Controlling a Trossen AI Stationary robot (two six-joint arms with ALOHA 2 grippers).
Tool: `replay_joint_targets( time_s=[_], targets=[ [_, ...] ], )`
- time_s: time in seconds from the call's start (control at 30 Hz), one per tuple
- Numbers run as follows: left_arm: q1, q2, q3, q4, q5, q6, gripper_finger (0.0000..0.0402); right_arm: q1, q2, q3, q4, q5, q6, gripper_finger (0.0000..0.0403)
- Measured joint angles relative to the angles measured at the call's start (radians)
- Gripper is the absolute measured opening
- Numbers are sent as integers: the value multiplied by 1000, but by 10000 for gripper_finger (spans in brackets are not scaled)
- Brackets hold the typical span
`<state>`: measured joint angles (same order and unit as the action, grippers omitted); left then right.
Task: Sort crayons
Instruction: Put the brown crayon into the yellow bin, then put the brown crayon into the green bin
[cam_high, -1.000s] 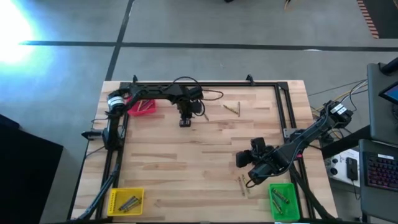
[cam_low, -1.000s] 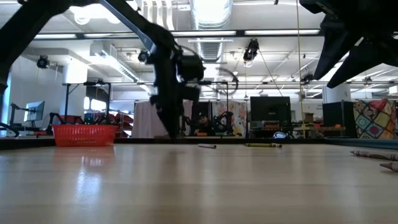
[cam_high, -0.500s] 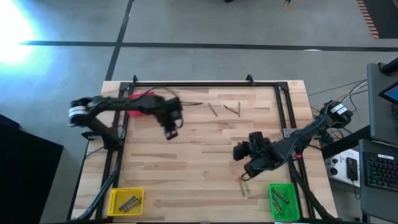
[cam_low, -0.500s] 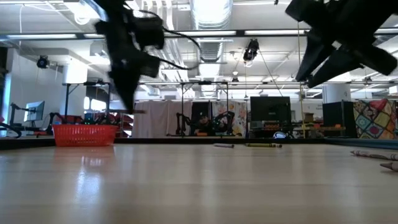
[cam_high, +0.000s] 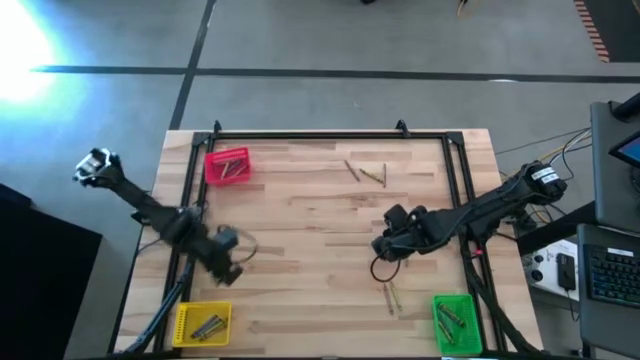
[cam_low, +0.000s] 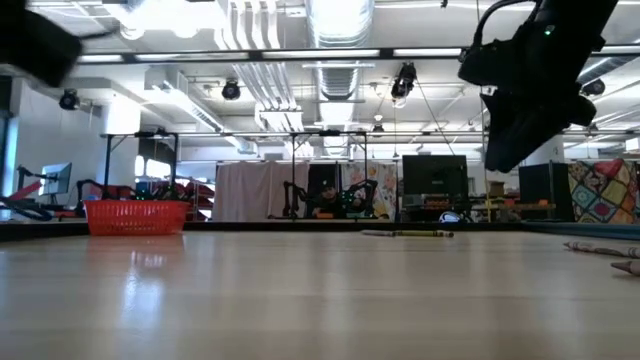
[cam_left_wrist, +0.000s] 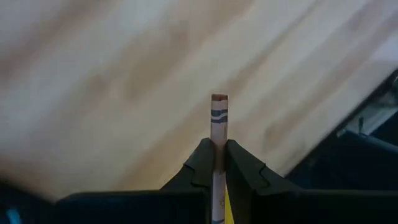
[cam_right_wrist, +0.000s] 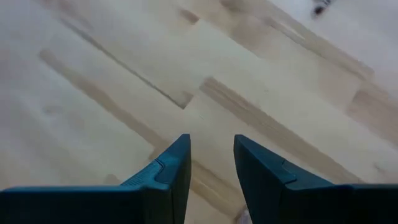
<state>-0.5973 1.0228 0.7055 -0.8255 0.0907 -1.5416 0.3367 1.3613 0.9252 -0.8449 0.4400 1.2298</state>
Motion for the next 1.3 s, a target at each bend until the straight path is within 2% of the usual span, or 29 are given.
replay_joint_targets(
  time_s=[0.17, 0.3, 0.4, 0.5, 0.67, 0.9, 1.07, 1.17, 1.3],
  targets=[
    [-266, 57, 25, 35, 0, -293, 0, -4, 0, -28, 90, 2, -148, 114],
    [-397, 130, 93, 70, 13, -381, 0, -4, 0, -64, 199, 2, -171, 114],
    [-448, 200, 139, 70, 18, -409, 0, -3, 0, -77, 231, -2, -87, 114],
    [-456, 276, 166, 69, 21, -405, 0, 10, 0, -79, 201, 1, 28, 114],
    [-441, 381, 164, 86, 32, -391, 8, 56, 0, -79, 152, -28, 69, 121],
    [-426, 463, 164, 193, 33, -393, 67, 121, -6, -79, 56, -49, 161, 164],
    [-418, 469, 192, 193, 70, -394, 98, 135, -16, -79, -11, -101, 224, 191],
    [-402, 456, 225, 135, 72, -378, 109, 135, -19, -79, -60, -167, 237, 197],
    [-364, 438, 297, -40, 38, -339, 113, 135, -19, -79, -142, -220, 237, 198]
  ],
)
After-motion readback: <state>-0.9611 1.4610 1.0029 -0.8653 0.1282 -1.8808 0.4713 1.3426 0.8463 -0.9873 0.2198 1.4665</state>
